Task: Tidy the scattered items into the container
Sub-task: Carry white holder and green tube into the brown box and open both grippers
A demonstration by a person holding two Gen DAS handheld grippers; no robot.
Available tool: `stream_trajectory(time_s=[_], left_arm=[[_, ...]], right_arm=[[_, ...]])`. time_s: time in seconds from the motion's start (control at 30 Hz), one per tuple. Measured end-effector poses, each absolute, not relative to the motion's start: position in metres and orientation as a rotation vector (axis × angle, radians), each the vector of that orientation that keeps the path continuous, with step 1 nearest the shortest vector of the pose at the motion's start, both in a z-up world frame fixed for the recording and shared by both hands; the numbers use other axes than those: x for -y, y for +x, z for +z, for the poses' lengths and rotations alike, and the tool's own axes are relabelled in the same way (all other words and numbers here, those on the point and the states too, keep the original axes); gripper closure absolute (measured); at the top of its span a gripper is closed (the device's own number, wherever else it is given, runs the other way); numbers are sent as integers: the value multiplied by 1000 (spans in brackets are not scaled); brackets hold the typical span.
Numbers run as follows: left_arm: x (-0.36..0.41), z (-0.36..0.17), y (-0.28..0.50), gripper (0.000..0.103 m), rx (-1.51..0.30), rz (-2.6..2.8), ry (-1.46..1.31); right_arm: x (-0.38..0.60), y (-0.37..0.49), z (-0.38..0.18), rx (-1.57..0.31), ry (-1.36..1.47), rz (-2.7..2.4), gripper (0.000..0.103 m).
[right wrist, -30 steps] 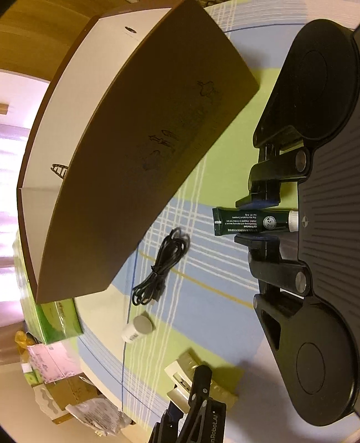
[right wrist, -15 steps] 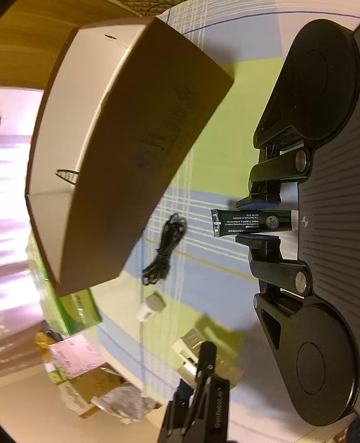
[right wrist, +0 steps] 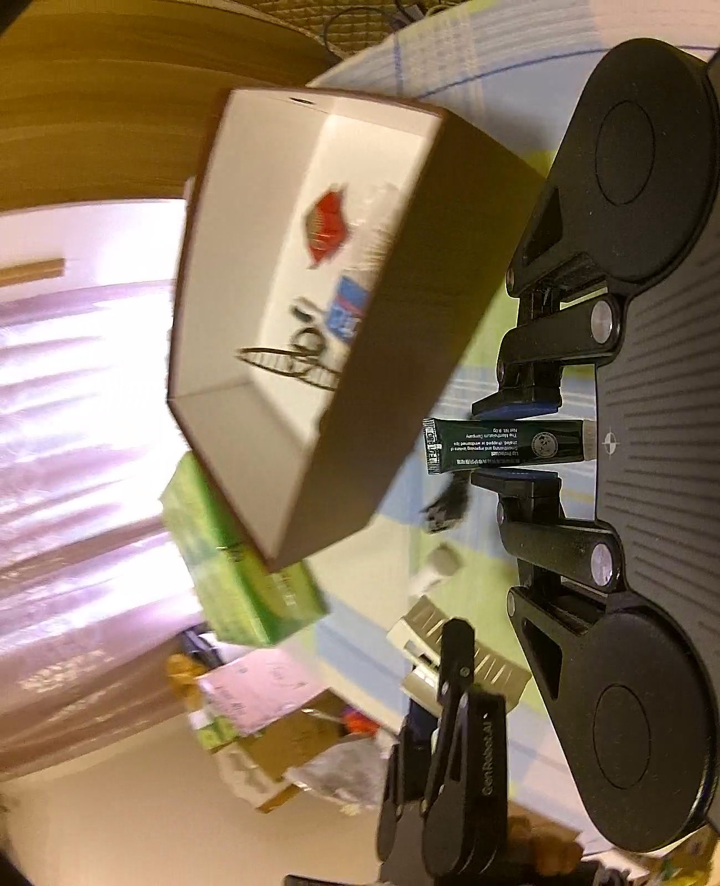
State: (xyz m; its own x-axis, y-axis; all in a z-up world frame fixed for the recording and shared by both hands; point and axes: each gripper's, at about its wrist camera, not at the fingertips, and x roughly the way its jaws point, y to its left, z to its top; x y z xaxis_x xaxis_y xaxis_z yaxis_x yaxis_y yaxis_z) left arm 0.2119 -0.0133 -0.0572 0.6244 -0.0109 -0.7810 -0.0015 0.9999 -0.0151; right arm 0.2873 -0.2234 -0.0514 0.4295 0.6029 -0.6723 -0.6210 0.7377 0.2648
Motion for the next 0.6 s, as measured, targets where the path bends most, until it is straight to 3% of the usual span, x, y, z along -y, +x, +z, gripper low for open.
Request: stream_trajectory(time_s=[0.33,0.6], left_arm=[[18,-4,260,67,-764,-57,62],[21,18,339,67,-726,-84,77]], right_arm=[[238,333,2,-686,47,740,83],[227,401,10,-652,63,693,83]])
